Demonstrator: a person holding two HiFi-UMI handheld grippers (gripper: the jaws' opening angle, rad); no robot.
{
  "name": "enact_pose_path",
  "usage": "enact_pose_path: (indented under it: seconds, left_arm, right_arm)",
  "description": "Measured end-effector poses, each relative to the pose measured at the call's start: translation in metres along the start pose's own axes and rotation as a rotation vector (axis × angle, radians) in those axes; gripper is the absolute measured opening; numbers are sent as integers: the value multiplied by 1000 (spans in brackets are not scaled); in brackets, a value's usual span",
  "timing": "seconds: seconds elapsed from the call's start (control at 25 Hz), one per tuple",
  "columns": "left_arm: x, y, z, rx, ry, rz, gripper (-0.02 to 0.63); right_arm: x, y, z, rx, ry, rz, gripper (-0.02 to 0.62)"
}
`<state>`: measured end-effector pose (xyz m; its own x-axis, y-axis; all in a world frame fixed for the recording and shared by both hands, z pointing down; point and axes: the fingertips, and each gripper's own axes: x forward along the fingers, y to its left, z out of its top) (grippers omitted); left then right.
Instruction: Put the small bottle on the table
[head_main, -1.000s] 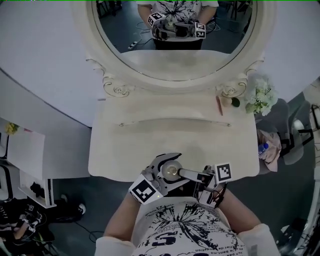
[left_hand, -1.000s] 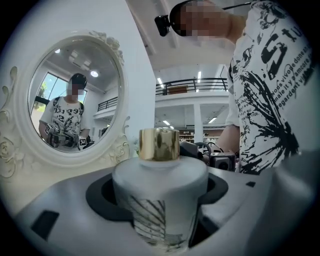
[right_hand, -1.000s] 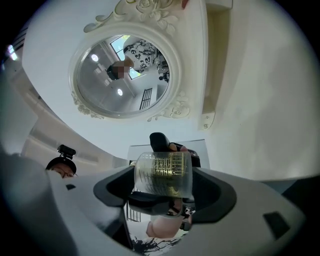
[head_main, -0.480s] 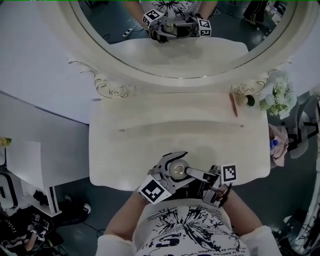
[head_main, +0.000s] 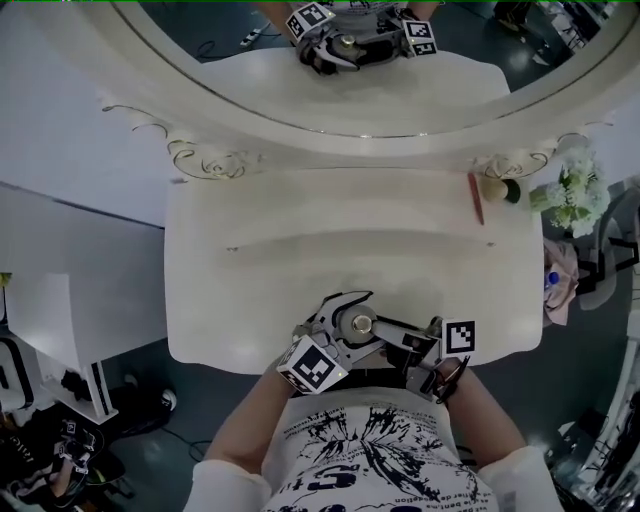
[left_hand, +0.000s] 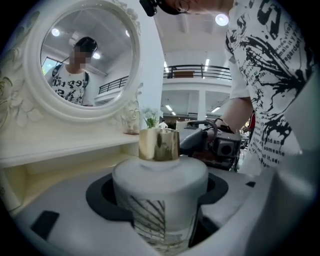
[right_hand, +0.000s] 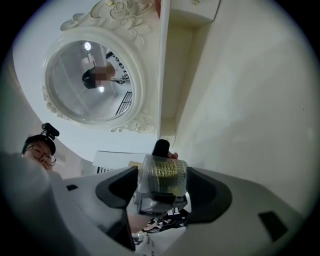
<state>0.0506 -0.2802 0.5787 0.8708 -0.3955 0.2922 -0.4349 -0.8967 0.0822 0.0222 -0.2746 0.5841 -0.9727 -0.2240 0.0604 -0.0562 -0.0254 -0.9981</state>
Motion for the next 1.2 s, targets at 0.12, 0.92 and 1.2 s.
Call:
enact_pose_path:
  seconds: [0.12,0.92,1.2]
  left_arm:
    - [9,1,-11,-1,51,-13,353]
    - [37,-7,-33,13,148,-54,353]
    - [31,-9,-33,16,162,-29,353]
  right_arm:
    - [-5,-4,5,28,-17,-11,263]
    - [-28,-38,12,97,-79,-69,225]
    - [-22,-37,6,71,-47,-101,224]
